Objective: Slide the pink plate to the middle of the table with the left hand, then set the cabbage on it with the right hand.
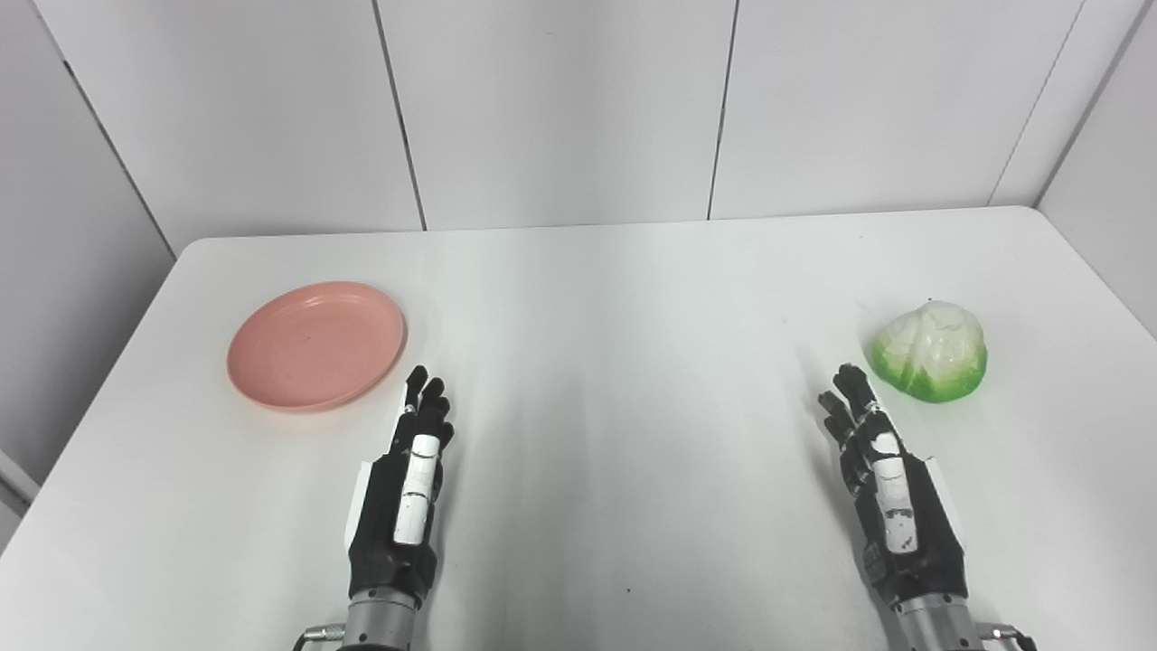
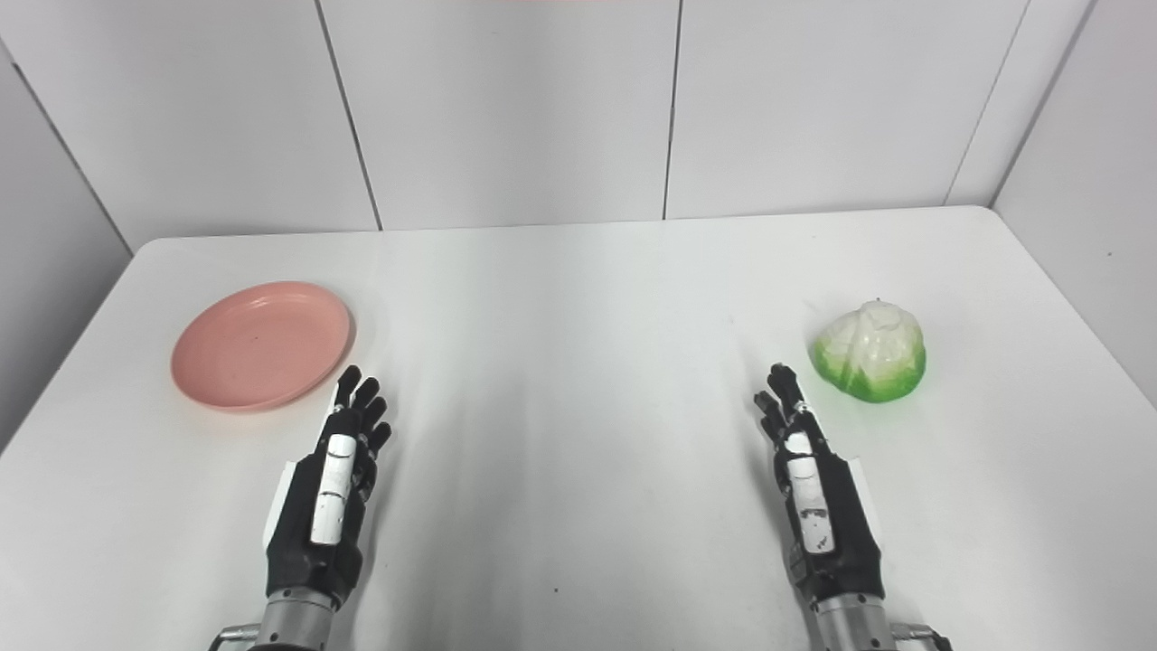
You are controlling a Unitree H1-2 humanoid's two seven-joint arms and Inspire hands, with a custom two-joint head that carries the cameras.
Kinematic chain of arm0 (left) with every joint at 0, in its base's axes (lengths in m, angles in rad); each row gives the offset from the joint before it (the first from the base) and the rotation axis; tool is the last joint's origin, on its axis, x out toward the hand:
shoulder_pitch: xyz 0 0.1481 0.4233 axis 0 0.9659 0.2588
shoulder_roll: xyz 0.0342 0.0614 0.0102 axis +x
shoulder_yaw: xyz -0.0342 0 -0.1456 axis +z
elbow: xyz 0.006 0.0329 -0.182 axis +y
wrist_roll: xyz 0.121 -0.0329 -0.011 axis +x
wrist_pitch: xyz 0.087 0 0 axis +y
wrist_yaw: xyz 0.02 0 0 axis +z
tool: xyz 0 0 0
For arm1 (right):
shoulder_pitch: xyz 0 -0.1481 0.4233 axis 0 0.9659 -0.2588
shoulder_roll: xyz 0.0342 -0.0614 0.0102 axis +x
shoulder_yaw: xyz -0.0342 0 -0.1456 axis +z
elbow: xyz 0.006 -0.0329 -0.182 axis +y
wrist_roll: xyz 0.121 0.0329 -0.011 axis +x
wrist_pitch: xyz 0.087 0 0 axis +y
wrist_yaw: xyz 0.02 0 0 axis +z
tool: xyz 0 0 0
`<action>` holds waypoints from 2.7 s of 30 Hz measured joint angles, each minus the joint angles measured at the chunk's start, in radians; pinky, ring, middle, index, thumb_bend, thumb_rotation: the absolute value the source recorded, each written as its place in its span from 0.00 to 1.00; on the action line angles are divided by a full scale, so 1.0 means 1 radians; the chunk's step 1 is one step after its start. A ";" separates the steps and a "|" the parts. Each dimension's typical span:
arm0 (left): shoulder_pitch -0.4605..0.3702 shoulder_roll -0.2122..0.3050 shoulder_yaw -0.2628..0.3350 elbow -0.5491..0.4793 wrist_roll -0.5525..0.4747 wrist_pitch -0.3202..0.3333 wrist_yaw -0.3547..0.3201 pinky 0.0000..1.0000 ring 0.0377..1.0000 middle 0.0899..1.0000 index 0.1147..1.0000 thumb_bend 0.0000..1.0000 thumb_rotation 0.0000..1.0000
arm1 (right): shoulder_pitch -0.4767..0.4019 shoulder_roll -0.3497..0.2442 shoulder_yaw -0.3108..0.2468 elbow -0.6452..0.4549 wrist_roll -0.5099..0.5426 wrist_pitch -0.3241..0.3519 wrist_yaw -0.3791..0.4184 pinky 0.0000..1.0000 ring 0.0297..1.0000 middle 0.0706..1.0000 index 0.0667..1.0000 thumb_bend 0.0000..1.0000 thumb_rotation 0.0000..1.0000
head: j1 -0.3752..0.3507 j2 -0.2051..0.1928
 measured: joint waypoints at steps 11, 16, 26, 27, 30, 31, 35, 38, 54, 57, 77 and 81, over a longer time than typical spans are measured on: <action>0.002 -0.003 -0.020 0.005 0.004 -0.043 0.024 1.00 1.00 1.00 1.00 0.72 0.90 | 0.003 -0.009 -0.008 -0.002 0.001 0.018 0.017 1.00 0.95 0.97 0.92 0.88 0.94 | 0.025 -0.008; 0.003 -0.004 -0.026 0.005 0.004 -0.043 0.028 1.00 1.00 1.00 1.00 0.74 0.89 | 0.009 -0.014 -0.010 -0.005 0.004 0.025 0.026 1.00 0.95 0.97 0.91 0.88 0.94 | 0.032 -0.015; 0.012 -0.025 -0.054 0.079 0.027 -0.096 0.055 1.00 1.00 1.00 1.00 0.77 0.87 | 0.010 -0.025 -0.037 0.033 0.039 -0.007 0.072 1.00 0.96 0.97 0.91 0.88 0.95 | 0.163 -0.115; 0.014 -0.028 -0.063 0.090 0.029 -0.104 0.061 1.00 1.00 1.00 1.00 0.76 0.87 | 0.009 -0.027 -0.043 0.041 0.047 -0.022 0.084 1.00 0.96 0.97 0.91 0.87 0.96 | 0.187 -0.136; 0.015 -0.035 -0.083 0.130 0.049 -0.136 0.067 1.00 1.00 1.00 1.00 0.75 0.87 | 0.004 -0.038 -0.056 0.075 0.066 -0.068 0.111 1.00 0.98 0.99 0.92 0.85 0.98 | 0.215 -0.169; 0.015 -0.037 -0.086 0.143 0.053 -0.160 0.069 1.00 1.00 1.00 1.00 0.75 0.86 | 0.001 -0.042 -0.060 0.090 0.070 -0.082 0.119 1.00 0.98 0.99 0.92 0.85 0.99 | 0.229 -0.190; 0.015 -0.050 -0.090 0.187 0.068 -0.239 0.075 1.00 1.00 1.00 1.00 0.71 0.86 | 0.000 -0.050 -0.067 0.111 0.081 -0.104 0.139 1.00 0.99 1.00 0.94 0.83 1.00 | 0.249 -0.233; 0.015 -0.060 -0.089 0.210 0.070 -0.280 0.078 1.00 1.00 1.00 1.00 0.69 0.86 | -0.001 -0.051 -0.070 0.125 0.085 -0.119 0.150 1.00 0.99 1.00 0.94 0.84 1.00 | 0.250 -0.250; -0.147 0.025 0.047 0.205 0.071 -0.346 0.068 0.82 0.84 0.82 0.80 0.85 0.84 | -0.013 -0.048 -0.071 0.173 0.066 -0.182 0.155 1.00 0.97 0.97 0.92 0.86 0.98 | 0.195 -0.295; -0.305 0.105 0.114 0.188 0.053 -0.314 0.059 0.79 0.81 0.79 0.74 0.88 0.82 | -0.012 -0.048 -0.071 0.175 0.062 -0.186 0.155 1.00 0.95 0.95 0.91 0.86 0.98 | 0.190 -0.295; -0.842 0.459 0.311 0.935 0.043 -0.332 0.050 0.73 0.82 0.81 0.71 0.77 0.78 | 0.005 -0.034 -0.062 0.154 0.035 -0.193 0.141 0.97 0.93 0.94 0.91 0.88 0.96 | 0.164 -0.256; -0.887 0.476 0.355 1.136 -0.008 -0.332 0.052 0.71 0.81 0.78 0.72 0.75 0.77 | 0.015 -0.033 -0.059 0.128 0.036 -0.180 0.128 0.96 0.93 0.94 0.90 0.87 0.96 | 0.157 -0.233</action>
